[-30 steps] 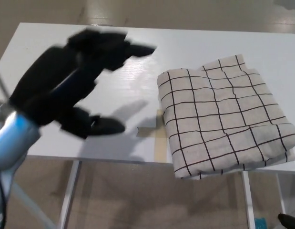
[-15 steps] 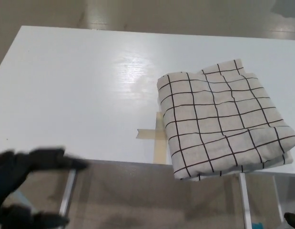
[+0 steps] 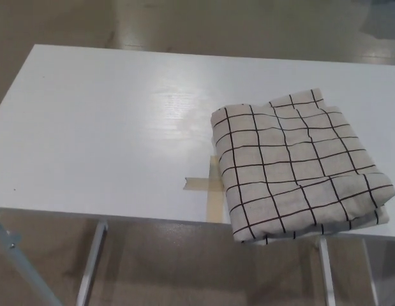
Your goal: Use the left hand to fold a white towel with checkered patterns in half.
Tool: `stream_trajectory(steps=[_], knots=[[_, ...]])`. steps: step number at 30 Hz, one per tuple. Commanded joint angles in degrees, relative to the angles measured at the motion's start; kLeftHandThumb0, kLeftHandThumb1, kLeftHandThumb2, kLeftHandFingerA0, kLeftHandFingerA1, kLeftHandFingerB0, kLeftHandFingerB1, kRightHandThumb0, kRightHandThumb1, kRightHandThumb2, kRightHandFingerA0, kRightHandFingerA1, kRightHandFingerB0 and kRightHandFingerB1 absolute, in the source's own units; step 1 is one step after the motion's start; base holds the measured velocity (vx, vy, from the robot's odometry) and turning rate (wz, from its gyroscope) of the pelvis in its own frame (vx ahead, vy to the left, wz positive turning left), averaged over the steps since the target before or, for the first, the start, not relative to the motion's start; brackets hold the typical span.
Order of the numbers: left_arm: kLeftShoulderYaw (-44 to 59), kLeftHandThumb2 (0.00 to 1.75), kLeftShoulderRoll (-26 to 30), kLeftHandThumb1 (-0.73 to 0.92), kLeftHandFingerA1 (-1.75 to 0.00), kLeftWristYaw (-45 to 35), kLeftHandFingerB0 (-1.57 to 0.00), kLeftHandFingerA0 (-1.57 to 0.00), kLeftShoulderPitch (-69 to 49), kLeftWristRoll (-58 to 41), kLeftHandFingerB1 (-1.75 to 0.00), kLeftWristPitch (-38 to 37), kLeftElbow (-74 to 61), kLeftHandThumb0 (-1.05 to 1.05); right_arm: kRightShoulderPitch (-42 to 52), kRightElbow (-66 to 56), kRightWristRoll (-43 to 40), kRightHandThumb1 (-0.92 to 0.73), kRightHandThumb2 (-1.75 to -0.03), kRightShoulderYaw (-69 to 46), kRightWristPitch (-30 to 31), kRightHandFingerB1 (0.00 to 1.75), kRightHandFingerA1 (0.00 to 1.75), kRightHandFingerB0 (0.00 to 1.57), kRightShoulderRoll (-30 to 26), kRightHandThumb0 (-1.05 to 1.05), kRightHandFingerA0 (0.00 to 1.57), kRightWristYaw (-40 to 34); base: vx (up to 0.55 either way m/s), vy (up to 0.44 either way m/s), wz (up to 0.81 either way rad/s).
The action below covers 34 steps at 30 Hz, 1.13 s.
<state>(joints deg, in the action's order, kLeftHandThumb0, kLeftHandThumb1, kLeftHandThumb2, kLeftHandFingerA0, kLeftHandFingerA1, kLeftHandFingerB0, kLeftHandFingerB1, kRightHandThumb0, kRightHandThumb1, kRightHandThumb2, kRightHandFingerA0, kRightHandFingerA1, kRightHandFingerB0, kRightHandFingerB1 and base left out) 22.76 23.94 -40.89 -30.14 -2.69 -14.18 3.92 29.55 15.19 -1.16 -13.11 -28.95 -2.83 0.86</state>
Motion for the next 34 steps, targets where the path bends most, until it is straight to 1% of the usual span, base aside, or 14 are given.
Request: stream_trajectory(steps=[1,7,14,16,17,19,22,23,24,27,28,31,32,34], knots=[[-0.72,0.55,-4.56,0.45,-0.37,7.0,-0.45,-0.47,6.09,-0.12,-0.35,-7.33,29.37,-0.66,0.69,12.47,-2.89,-0.66,-0.59,0.71,-0.89,0.57,0.61,0.69,2.16,-0.29,0.53,2.92,0.0,0.0,0.0],[3.63,0.56,-9.83,0.51,-0.41,12.99,-0.49,-0.53,12.72,-4.75,-0.38,-4.82,42.27,-0.63,0.65,13.38,-0.35,-0.66,-0.59,1.95,-1.67,0.58,0.6,0.68,1.85,-0.28,0.53,1.65,0.0,0.0,0.0],[3.61,0.57,-9.74,0.52,-0.43,14.96,-0.48,-0.53,15.3,-3.64,-0.39,-6.97,47.1,-0.63,-2.42,16.51,0.63,-0.66,-0.59,1.6,-4.33,0.59,0.61,0.68,0.47,-0.29,0.54,0.61,0.0,0.0,0.0],[3.86,0.57,-9.7,0.52,-0.43,15.15,-0.48,-0.52,15.77,-3.83,-0.39,-7.31,47.92,-0.63,-2.82,16.33,0.35,-0.66,-0.59,1.68,-3.47,0.59,0.61,0.66,0.2,-0.29,0.54,1.1,0.0,0.0,0.0],[4.0,0.56,-9.62,0.52,-0.42,15.46,-0.48,-0.51,16.03,-3.78,-0.39,-7.77,48.58,-0.64,-2.54,14.94,0.22,-0.67,-0.6,1.81,-1.4,0.58,0.61,0.63,0.09,-0.29,0.5,1.24,0.0,0.0,0.0],[4.22,0.56,-9.42,0.52,-0.42,15.86,-0.48,-0.51,16.66,-3.68,-0.39,-8.94,50.24,-0.64,-2.11,13.09,0.07,-0.67,-0.6,1.99,1.36,0.58,0.61,0.63,-0.04,-0.29,0.5,1.33,0.0,0.0,0.0],[3.48,0.56,-9.16,0.52,-0.41,17.58,-0.45,-0.47,17.74,-3.07,-0.38,-9.77,51.8,-0.64,-2.33,13.39,1.06,-0.69,-0.6,1.99,1.67,0.58,0.61,0.6,-0.86,-0.3,0.49,0.46,0.0,0.0,0.0],[3.33,0.81,-9.07,0.45,-0.51,17.77,-0.35,-0.43,17.87,-3.03,-0.45,-9.75,52.04,-0.72,-2.43,13.56,0.88,-0.69,-0.6,1.94,1.63,0.58,0.61,0.59,-0.85,-0.3,0.49,0.5,0.0,0.0,0.0],[3.19,0.56,-9.01,0.51,-0.4,17.48,-0.42,-0.42,17.94,-3.28,-0.36,-9.82,52.24,-0.63,-2.47,13.63,0.72,-0.7,-0.61,1.98,1.73,0.58,0.61,0.59,-0.98,-0.3,0.48,0.67,0.0,0.0,0.0],[2.69,0.56,-8.87,0.51,-0.4,17.11,-0.42,-0.41,17.83,-3.64,-0.36,-10.69,52.51,-0.63,-2.31,13.62,0.54,-0.7,-0.61,2.16,1.63,0.57,0.61,0.59,-1.29,-0.3,0.48,1.04,0.0,0.0,0.0],[2.51,0.57,-8.81,0.52,-0.39,17.42,-0.41,-0.36,17.84,-3.49,-0.36,-11.07,52.62,-0.65,-2.34,13.77,0.56,-0.7,-0.61,2.18,1.42,0.57,0.61,0.59,-1.31,-0.31,0.48,0.98,0.0,0.0,0.0],[2.15,0.57,-8.64,0.52,-0.38,18.1,-0.4,-0.34,18.06,-3.4,-0.36,-12.44,53.51,-0.65,-2.5,14.2,0.65,-0.7,-0.61,2.21,1.1,0.57,0.61,0.59,-1.34,-0.31,0.48,0.7,0.0,0.0,0.0],[1.95,0.77,-8.64,0.43,-0.47,18.61,-0.34,-0.26,18.15,-3.37,-0.45,-13.22,53.99,-0.69,-2.58,14.6,0.68,-0.7,-0.61,2.13,0.88,0.58,0.61,0.59,-1.25,-0.31,0.48,0.38,0.0,0.0,0.0],[1.88,0.77,-8.62,0.43,-0.47,18.69,-0.34,-0.26,18.17,-3.4,-0.45,-13.32,54.08,-0.69,-2.58,14.65,0.68,-0.7,-0.61,2.13,0.85,0.58,0.61,0.59,-1.25,-0.31,0.48,0.35,0.0,0.0,0.0]])
